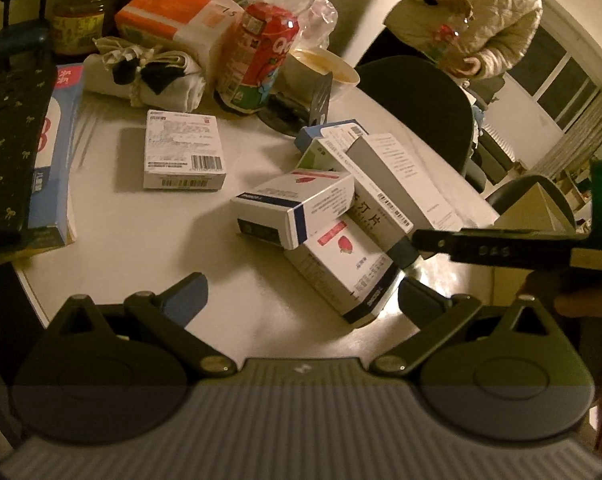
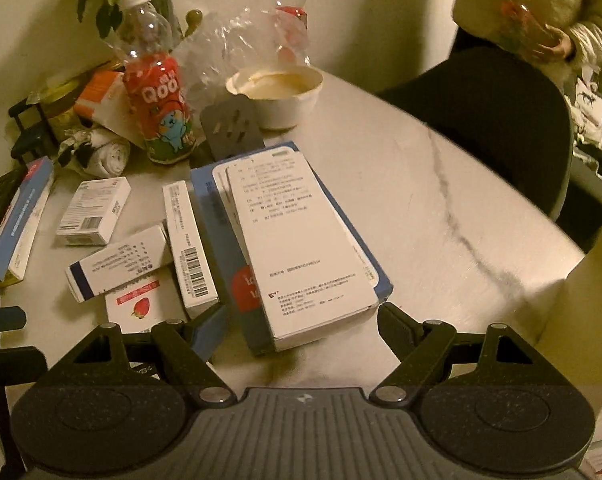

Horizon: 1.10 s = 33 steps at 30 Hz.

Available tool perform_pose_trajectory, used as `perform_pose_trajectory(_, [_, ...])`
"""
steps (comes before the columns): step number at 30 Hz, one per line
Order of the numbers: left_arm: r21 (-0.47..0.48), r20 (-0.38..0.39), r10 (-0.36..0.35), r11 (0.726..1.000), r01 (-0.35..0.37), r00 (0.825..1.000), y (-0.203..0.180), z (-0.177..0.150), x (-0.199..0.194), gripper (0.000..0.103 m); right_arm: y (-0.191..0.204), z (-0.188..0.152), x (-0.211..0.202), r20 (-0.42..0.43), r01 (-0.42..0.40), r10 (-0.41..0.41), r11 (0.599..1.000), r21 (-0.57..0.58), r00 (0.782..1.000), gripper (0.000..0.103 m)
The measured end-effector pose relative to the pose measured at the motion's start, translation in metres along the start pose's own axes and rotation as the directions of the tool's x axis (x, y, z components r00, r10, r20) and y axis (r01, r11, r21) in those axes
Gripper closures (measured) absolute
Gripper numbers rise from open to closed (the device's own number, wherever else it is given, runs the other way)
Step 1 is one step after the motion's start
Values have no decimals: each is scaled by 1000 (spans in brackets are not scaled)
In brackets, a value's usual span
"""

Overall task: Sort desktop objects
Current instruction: 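Grasp the long white medicine box in the pile with the right gripper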

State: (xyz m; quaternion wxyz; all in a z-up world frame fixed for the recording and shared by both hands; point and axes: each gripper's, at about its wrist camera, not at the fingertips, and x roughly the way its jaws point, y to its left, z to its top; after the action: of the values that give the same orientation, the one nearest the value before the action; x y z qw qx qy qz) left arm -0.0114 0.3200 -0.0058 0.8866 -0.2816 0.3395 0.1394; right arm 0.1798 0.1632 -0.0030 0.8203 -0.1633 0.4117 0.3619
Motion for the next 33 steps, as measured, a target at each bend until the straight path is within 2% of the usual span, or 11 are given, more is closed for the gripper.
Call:
perform_pose_trajectory(3, [0, -2, -7, 1000, 7, 1000, -1, 1, 1, 0, 2, -3, 5, -9, 17, -17, 1000, 3, 1000, 28])
perform_pose_trajectory(6, [0, -3, -16, 1000, 16, 1000, -3, 2, 1, 0, 2, -5, 6, -11, 6, -6, 1000, 12, 1000, 39])
perform_pose_trajectory(8, [1, -5, -20, 1000, 20, 1000, -5, 2, 2, 0, -2, -7, 7, -14, -13, 14, 999, 40, 1000, 53])
perform_pose_trajectory(10, [3, -9, -24, 1000, 24, 1000, -7, 2, 3, 0, -6, -9, 7, -15, -26, 27, 997, 69, 1000, 56])
perform_pose_trajectory(12, [4, -11, -27, 1000, 27, 1000, -8, 1, 4, 0, -5, -9, 5, -11, -16, 17, 998, 60, 1000, 54])
perform_pose_trajectory(13, [4, -12, -29, 1000, 29, 1000, -8, 1, 4, 0, -3, -8, 4, 0, -7, 7, 999, 48, 1000, 42])
perform_pose_trajectory(14, [4, -13, -30, 1000, 30, 999, -9, 1, 4, 0, 0, -8, 2, 14, 1, -2, 999, 34, 1000, 24])
perform_pose_trajectory(16, [4, -15, -31, 1000, 31, 999, -9, 0, 4, 0, 4, -6, 0, 39, 17, -17, 1000, 8, 999, 16])
perform_pose_trajectory(24, [0, -12, -30, 1000, 30, 999, -9, 2, 2, 0, 13, 4, 15, 84, 119, -111, 988, -98, 990, 18])
perform_pose_trajectory(26, [-2, -12, -30, 1000, 30, 999, -9, 2, 2, 0, 12, 4, 20, 70, 110, -103, 988, -108, 992, 27])
perform_pose_trajectory(33, [-10, -16, -40, 999, 40, 999, -9, 3, 5, 0, 10, -2, 15, 83, 71, -66, 995, -65, 994, 30])
